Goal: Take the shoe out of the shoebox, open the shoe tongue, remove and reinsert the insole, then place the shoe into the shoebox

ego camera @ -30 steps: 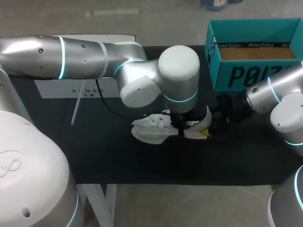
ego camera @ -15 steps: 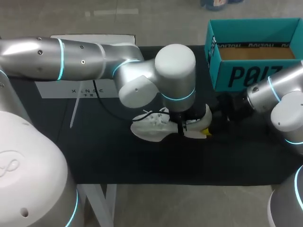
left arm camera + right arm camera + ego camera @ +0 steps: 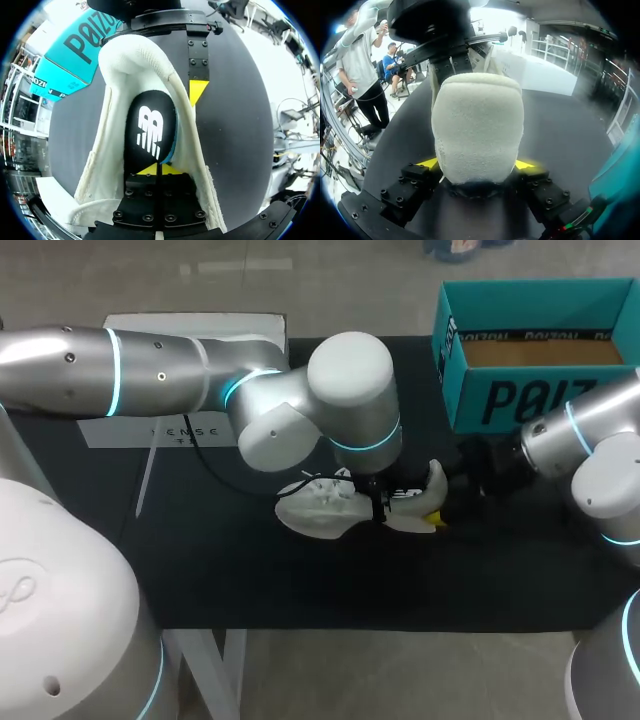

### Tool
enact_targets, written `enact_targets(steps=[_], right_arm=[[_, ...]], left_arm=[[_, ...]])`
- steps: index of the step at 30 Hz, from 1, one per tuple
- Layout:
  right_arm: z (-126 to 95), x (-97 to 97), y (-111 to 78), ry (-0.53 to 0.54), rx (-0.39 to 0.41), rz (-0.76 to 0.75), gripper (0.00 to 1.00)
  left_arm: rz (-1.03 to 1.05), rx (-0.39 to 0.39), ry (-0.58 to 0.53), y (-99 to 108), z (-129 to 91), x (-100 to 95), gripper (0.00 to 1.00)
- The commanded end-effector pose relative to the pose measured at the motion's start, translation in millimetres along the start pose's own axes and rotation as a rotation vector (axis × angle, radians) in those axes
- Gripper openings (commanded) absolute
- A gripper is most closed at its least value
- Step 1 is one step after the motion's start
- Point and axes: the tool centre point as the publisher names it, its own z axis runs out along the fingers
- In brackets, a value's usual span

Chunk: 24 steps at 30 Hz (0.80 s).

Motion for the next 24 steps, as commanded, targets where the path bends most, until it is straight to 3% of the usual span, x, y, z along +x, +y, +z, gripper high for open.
enact_targets(steps=[1, 24], right_arm=[[9, 6.6, -0.8, 0.0, 0.005, -0.001, 0.0], [9, 6.6, -0.8, 0.0, 0.005, -0.001, 0.0]], left_arm=[[0.003, 0.005, -0.012, 4, -11, -4.1, 0.0], [-0.061, 0.075, -0.037, 24, -39, -21.5, 0.0]])
